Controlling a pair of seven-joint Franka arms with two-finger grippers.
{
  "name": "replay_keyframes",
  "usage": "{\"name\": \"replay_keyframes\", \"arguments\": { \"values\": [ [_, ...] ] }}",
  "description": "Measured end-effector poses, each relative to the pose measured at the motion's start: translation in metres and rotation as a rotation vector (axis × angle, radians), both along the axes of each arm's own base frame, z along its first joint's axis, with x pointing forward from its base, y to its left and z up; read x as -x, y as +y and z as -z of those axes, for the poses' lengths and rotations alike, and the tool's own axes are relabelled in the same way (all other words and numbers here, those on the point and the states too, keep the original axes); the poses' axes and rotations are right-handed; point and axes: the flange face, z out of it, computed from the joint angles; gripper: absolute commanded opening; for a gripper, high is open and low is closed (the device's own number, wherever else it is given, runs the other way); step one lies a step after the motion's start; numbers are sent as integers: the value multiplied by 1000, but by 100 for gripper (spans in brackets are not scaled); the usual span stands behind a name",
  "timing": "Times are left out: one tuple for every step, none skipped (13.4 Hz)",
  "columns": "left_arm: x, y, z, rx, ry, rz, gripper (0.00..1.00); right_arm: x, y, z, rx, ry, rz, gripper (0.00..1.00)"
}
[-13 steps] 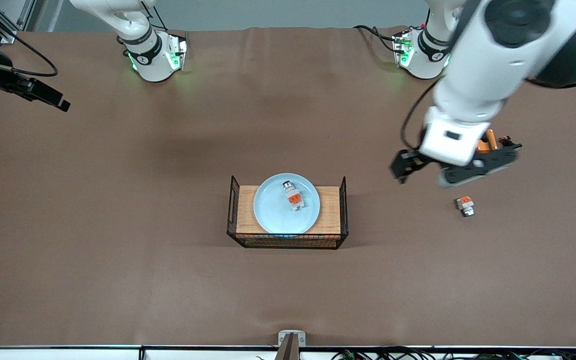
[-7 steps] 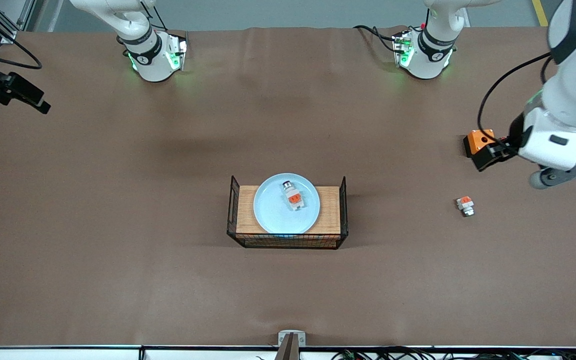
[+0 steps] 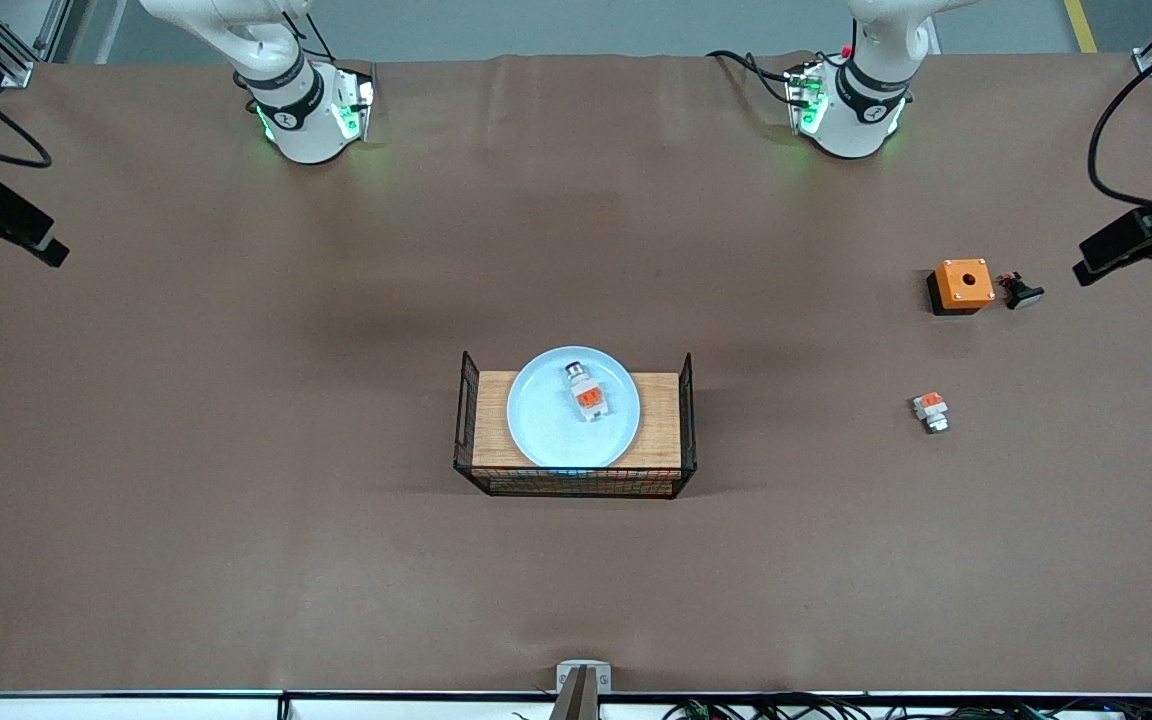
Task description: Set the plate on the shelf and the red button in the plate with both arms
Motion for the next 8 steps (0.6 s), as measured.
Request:
{"name": "replay_keyframes", "arguments": {
  "values": [
    [2,2,0,-3,3,18,100,-5,0,1,2,-1,-19,100],
    [3,3,1,-5,7,34,100,-7,0,2,5,-2,-45,100],
    [4,3,2,-6,10,42,100,-9,-1,2,8,-3,-69,100],
    [4,3,3,-6,12,47,100,-9,-2,1,9,-5,-82,100],
    [4,3,3,-6,13,51,100,-9,-3,1,10,-5,-88,100],
    [4,2,3,-6,14,55,100,-8,-5,1,11,-5,-90,100],
    [4,1,4,-6,14,58,100,-8,-5,1,11,-5,-91,100],
    [4,0,5,-6,17,60,100,-8,-5,1,11,-4,-94,100]
  ]
}}
